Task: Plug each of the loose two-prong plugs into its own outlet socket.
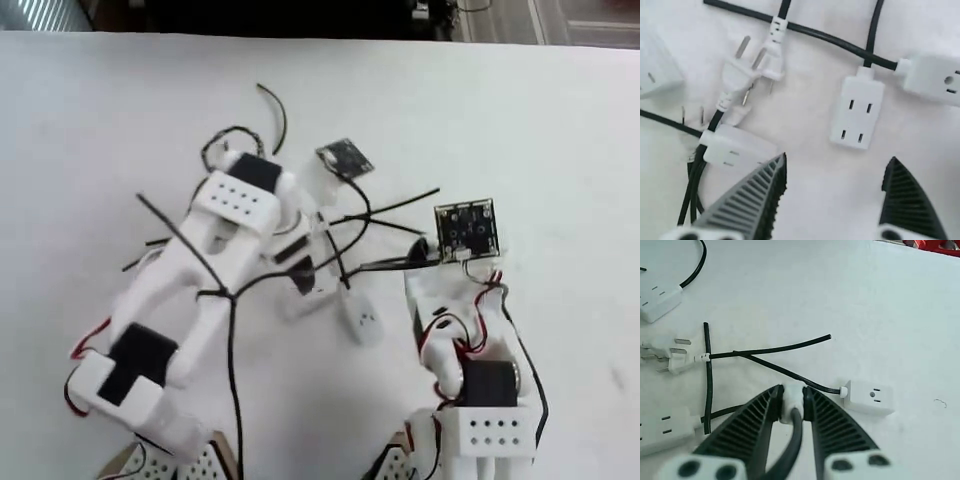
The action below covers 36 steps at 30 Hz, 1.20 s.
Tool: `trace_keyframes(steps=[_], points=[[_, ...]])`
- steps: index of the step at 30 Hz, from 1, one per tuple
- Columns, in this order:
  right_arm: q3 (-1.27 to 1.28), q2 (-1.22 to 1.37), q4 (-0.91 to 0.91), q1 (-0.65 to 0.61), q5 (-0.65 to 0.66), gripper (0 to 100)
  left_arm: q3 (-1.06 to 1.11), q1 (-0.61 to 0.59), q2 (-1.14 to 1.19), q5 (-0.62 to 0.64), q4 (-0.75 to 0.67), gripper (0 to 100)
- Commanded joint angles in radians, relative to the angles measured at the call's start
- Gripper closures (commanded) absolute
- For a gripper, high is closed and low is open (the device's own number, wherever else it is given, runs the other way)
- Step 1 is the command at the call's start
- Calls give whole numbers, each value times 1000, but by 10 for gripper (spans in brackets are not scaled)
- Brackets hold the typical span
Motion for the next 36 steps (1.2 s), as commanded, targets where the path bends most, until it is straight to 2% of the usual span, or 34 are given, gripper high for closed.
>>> trace_keyframes(steps=[1,3,6,8,11,17,23,27,31,36], points=[[-98,-13,59,-12,0,981,-43,-102,-107,57,51,702],[-109,-12,71,-56,11,981,-43,-163,-157,77,75,744],[-109,-12,85,-177,98,981,2,-263,-277,78,81,814],[-109,-12,94,-249,143,981,72,-320,-380,78,61,824],[-114,-12,91,-318,161,981,233,-409,-550,83,-34,825],[-118,-4,91,-438,115,981,618,-595,-878,196,-255,862],[-167,183,102,-558,97,981,902,-677,-1070,209,-359,865],[-307,363,176,-618,-51,981,1008,-740,-1135,252,-420,865],[-436,538,278,-679,-137,981,1083,-782,-1162,267,-500,864],[-431,702,203,-684,-241,981,1115,-785,-1165,265,-529,863]])
